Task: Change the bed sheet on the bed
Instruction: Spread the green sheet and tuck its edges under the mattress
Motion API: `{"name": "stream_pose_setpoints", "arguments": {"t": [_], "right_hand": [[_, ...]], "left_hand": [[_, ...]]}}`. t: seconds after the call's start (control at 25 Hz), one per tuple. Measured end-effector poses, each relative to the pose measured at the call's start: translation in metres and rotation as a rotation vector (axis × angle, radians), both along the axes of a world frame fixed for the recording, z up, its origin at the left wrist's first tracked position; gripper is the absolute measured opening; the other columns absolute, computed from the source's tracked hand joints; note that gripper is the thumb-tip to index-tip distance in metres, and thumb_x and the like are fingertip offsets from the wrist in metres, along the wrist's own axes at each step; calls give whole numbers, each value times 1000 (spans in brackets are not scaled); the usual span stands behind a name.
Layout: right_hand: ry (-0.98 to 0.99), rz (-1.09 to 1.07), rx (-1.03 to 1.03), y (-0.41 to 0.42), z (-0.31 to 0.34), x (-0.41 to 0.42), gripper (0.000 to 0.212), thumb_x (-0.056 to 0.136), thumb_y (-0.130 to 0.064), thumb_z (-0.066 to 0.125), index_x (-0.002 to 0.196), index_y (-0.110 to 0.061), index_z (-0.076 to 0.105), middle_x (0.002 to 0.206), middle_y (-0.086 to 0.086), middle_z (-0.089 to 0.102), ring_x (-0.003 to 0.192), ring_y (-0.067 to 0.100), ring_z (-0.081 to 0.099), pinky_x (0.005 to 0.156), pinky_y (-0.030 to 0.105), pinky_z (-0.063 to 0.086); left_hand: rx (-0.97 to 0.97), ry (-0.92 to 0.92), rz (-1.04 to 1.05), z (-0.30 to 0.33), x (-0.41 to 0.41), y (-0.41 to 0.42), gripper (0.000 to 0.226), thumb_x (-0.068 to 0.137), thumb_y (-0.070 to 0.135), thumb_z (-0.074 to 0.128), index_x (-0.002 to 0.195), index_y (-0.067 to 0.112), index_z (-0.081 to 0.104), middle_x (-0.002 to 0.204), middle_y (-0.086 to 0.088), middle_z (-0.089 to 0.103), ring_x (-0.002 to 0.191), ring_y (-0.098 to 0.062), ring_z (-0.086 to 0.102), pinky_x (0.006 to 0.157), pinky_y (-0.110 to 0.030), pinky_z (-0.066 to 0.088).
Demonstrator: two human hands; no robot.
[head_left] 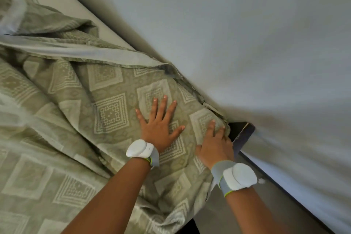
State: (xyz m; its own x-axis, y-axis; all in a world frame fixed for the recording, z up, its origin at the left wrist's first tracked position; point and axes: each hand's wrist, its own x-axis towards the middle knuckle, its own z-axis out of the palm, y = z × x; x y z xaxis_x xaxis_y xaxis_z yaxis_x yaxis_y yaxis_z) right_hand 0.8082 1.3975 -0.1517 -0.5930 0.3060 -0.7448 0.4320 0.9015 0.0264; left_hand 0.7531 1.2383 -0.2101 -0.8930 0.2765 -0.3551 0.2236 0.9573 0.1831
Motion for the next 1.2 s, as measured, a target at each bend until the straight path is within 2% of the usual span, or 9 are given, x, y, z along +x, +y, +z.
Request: {"name": "stream_pose_setpoints", "arguments": {"t": [0.16,0.28,0.44,0.56,0.68,0.8,1.0,1.08,1.2], "right_hand": [[209,31,-60,-35,25,54,71,95,-37,41,152,-18,4,158,17,6,146,31,8,119,41,7],[408,-50,-138,-79,47,117,66,91,-26,52,149,-12,23,156,19,13,146,33,10,120,43,15],[631,96,-106,-142,52,176,33,72,-25,76,101,-10,69,133,20,52,131,37,43,107,46,38],[556,157,-363,-191,51,202,20,80,-26,68,98,-18,65,114,1,51,113,21,50,90,33,52],[286,314,-284,-211,22,216,47,86,-27,59,130,-22,44,137,7,34,132,31,28,112,44,26],[358,331,-191,-214,13,207,38,88,-9,48,122,-27,51,130,4,43,124,33,36,104,47,28],[355,518,-349,-230,48,225,21,91,-19,42,100,-23,60,104,-2,58,110,24,46,105,44,25],[277,593,-280,-231,48,253,26,89,-15,44,107,-23,62,112,0,57,117,26,45,115,51,14],[533,258,-282,-232,25,293,38,82,-8,55,117,-21,62,134,7,45,132,28,38,118,46,20]], "left_hand": [[373,-180,87,33,61,-56,72,89,63,36,150,33,13,160,8,7,148,-16,8,118,-54,5],[486,-68,142,61,124,-120,69,86,60,37,146,25,29,155,0,22,146,-21,17,118,-47,12],[403,25,382,65,174,-186,73,80,63,40,133,13,45,139,-11,38,133,-33,34,109,-46,27],[367,-111,316,51,200,-223,87,70,79,42,127,14,49,128,-9,45,119,-31,45,101,-43,37],[274,-200,-33,28,220,-257,97,56,87,52,129,23,48,140,-9,34,127,-26,32,106,-49,32],[164,-12,-330,13,229,-285,53,70,66,53,109,29,51,129,-11,40,121,-30,37,97,-61,40],[251,59,-352,42,253,-300,15,82,36,46,93,29,53,98,0,57,97,-24,52,96,-44,38],[251,-15,-369,54,283,-307,14,83,35,43,84,25,53,73,4,61,72,-21,60,77,-31,48],[94,-183,-282,63,323,-317,40,82,48,27,85,22,57,70,1,66,67,-24,65,57,-28,48]]}}
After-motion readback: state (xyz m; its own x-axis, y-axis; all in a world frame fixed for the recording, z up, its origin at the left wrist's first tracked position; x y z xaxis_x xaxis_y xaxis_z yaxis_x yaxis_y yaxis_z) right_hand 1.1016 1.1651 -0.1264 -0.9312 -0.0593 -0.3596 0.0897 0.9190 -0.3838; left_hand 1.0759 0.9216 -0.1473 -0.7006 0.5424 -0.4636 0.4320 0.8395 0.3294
